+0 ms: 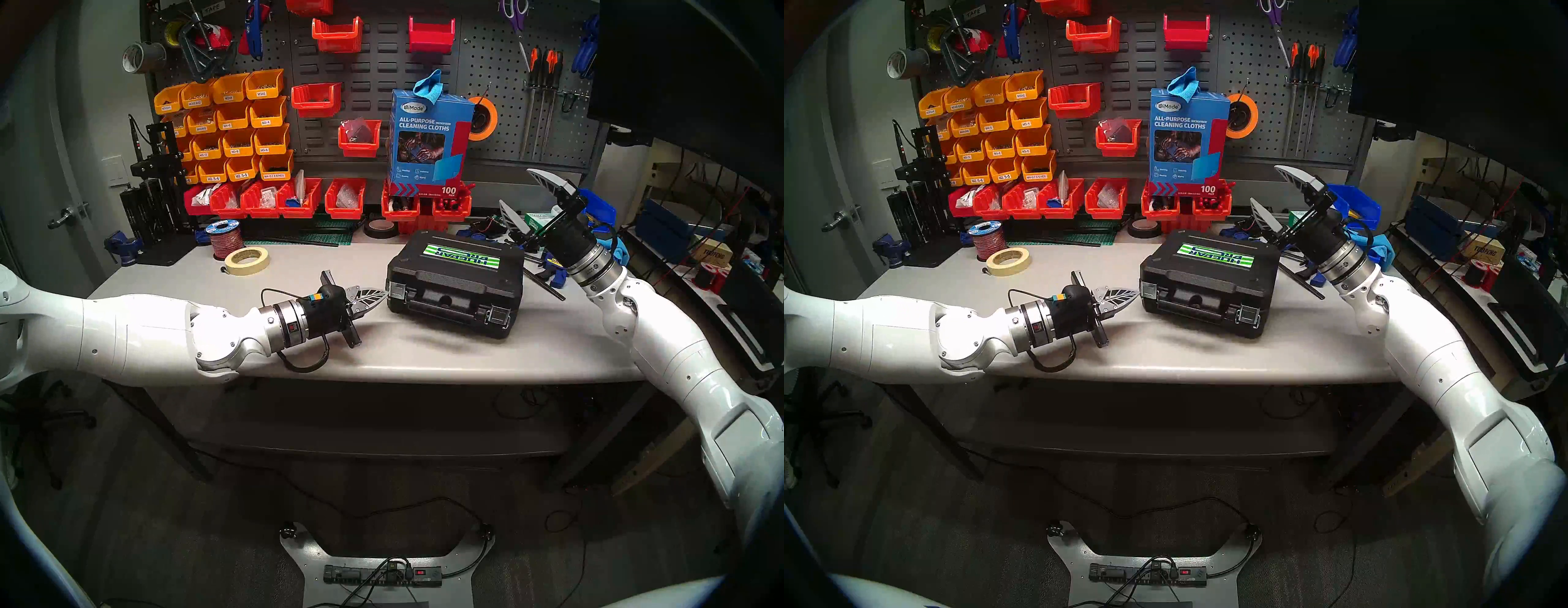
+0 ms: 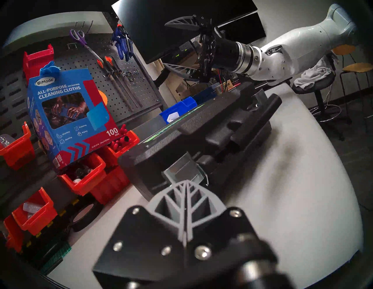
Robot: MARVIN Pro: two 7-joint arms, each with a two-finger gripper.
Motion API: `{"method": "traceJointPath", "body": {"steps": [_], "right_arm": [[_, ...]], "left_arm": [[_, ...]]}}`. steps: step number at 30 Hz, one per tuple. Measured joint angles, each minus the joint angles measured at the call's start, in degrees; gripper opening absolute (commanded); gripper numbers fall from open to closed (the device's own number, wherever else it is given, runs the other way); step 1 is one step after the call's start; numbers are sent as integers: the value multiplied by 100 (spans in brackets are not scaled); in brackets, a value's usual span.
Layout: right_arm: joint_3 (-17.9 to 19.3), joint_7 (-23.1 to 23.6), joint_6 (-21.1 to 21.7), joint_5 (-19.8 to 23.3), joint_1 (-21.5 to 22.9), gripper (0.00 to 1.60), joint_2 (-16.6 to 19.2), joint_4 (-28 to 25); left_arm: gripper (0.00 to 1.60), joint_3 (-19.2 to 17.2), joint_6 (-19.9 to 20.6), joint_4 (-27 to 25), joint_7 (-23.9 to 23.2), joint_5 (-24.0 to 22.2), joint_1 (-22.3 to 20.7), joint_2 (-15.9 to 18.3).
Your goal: Open the tool box
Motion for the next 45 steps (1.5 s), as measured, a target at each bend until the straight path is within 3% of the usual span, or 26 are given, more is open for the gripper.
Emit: {"method": "traceJointPath", "body": {"steps": [7, 13, 23, 31, 32, 33, 35, 38, 45], "right_arm": [[16, 87, 9, -3, -35, 160, 41, -8], [15, 102, 21, 2, -31, 160, 42, 59], [-2, 95, 22, -22, 15, 160, -20, 136], [-15, 96, 87, -154, 152, 160, -144, 348], [-18, 97, 110, -175, 179, 160, -163, 391], [-20, 97, 130, -191, 200, 160, -179, 425], [-23, 99, 156, -213, 229, 160, -204, 472], [-27, 106, 200, -249, 275, 160, -245, 545], [-32, 157, 296, -346, 363, 160, -338, 702]], "left_arm": [[0, -48, 279, -199, 341, 124, -16, 78], [0, -105, 370, 6, 459, 101, 17, -27], [0, -139, 347, 198, 464, -74, 67, -126], [0, -151, 366, -188, 301, -266, -46, 110], [5, -149, 373, -288, 247, -267, -91, 179], [32, -145, 380, -370, 198, -262, -133, 241], [61, -141, 403, -483, 136, -232, -196, 329], [87, -139, 483, -631, 47, -138, -300, 463], [110, -136, 759, -775, -137, 283, -543, 683]]}}
